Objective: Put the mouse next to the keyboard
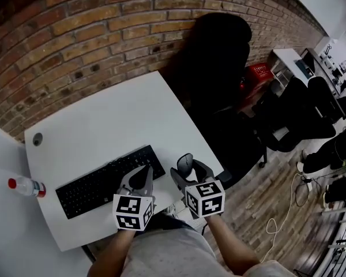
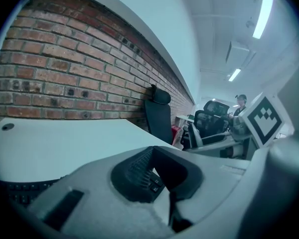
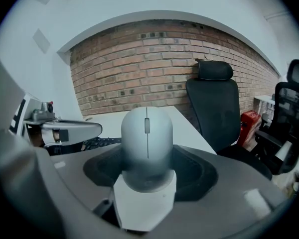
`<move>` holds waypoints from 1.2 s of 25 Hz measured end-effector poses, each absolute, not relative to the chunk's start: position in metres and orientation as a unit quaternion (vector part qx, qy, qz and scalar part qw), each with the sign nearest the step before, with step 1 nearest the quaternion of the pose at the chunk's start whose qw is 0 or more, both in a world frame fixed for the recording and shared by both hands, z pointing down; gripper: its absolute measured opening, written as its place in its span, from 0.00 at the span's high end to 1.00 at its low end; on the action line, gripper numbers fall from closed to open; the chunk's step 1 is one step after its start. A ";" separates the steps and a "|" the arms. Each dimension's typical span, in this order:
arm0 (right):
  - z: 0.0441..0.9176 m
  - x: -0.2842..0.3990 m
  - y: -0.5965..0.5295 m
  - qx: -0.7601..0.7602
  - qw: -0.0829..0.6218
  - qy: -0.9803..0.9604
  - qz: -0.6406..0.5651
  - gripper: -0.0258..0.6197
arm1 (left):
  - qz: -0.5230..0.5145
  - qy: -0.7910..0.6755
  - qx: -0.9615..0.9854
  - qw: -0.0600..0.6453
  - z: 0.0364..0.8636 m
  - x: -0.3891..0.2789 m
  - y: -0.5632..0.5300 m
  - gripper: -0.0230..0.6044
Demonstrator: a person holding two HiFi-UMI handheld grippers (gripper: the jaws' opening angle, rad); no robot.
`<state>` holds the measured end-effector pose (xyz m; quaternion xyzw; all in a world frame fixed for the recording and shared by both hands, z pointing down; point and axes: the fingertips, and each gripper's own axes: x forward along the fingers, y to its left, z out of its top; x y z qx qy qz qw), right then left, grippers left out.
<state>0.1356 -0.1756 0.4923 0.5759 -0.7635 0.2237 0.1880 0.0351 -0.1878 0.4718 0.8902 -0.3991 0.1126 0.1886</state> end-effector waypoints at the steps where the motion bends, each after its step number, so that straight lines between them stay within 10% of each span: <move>1: 0.495 0.138 -0.178 0.574 0.192 -0.764 0.226 0.48 | 0.113 -0.401 0.889 0.189 0.472 0.037 -0.190 0.97; 30: 0.567 0.152 -0.231 0.517 0.291 -0.749 0.295 0.48 | 0.104 -0.469 0.849 0.220 0.495 0.036 -0.237 0.97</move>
